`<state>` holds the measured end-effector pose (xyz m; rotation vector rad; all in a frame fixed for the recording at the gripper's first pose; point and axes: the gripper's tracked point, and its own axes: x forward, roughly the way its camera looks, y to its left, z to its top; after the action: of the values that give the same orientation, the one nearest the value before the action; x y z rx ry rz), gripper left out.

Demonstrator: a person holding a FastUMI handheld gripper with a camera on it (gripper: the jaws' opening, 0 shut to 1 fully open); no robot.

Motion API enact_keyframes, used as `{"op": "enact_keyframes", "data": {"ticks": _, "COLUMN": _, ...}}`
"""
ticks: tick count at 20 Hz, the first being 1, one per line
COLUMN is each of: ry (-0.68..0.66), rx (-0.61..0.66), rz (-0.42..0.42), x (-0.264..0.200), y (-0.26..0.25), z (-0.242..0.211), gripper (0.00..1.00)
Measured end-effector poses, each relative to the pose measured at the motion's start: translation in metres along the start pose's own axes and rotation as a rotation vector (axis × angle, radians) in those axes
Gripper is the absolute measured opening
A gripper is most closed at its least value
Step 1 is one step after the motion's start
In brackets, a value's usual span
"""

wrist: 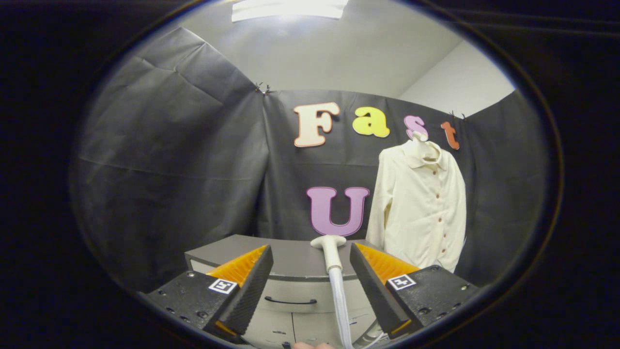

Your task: Iron the clothes twice with a garment steamer, once on the left side and once on the right side.

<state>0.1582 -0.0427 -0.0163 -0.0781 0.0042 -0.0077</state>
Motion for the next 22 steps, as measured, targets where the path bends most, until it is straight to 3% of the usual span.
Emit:
{"op": "enact_keyframes", "data": {"ticks": 9, "ry": 0.057, "rx": -0.028, "rz": -0.026, "x": 0.080, "y": -0.028, "z": -0.025, "gripper": 0.97}}
{"op": "enact_keyframes", "data": {"ticks": 22, "ry": 0.252, "rx": 0.072, "rz": -0.059, "x": 0.169, "y": -0.058, "z": -0.094, "gripper": 0.98}}
